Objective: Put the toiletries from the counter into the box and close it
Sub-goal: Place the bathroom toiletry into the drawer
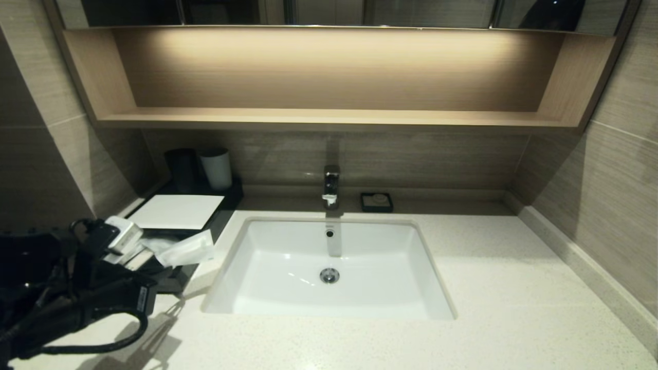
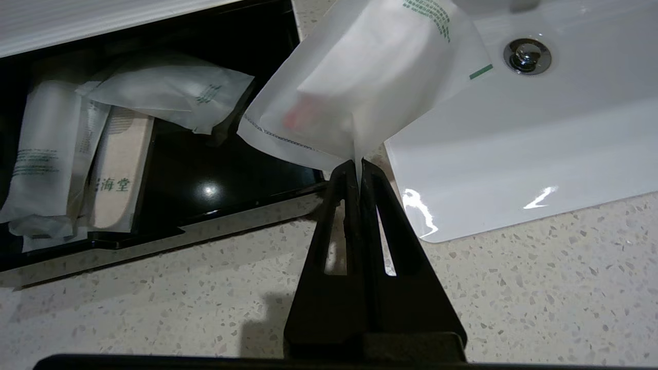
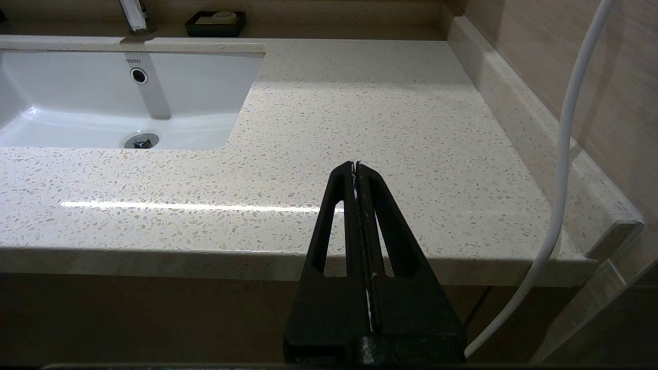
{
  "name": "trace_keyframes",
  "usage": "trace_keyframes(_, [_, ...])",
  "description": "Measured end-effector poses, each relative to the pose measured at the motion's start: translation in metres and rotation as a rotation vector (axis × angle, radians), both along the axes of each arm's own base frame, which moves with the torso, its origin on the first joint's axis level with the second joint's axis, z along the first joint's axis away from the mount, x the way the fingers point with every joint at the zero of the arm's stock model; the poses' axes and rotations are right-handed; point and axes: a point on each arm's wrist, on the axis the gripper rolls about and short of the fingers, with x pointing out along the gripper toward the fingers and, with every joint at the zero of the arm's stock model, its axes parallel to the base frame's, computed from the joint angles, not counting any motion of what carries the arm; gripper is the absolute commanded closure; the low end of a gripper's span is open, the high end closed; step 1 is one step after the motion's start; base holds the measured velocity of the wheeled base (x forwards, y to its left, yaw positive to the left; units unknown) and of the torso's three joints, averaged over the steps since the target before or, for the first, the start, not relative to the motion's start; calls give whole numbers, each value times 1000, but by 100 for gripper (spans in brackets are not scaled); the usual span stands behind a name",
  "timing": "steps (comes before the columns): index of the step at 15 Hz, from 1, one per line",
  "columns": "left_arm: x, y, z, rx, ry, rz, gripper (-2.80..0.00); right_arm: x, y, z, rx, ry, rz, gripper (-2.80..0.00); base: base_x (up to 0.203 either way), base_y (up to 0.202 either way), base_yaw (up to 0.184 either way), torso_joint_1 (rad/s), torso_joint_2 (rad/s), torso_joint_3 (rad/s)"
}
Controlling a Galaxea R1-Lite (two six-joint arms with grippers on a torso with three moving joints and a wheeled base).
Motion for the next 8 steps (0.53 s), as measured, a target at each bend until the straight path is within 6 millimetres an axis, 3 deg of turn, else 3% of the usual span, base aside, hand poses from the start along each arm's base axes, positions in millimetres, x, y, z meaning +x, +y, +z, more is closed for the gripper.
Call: trace_keyframes(8, [17,8,44,-43,126,245,0,0,0,0,0,0,0,0,0,0,0,0,0,0])
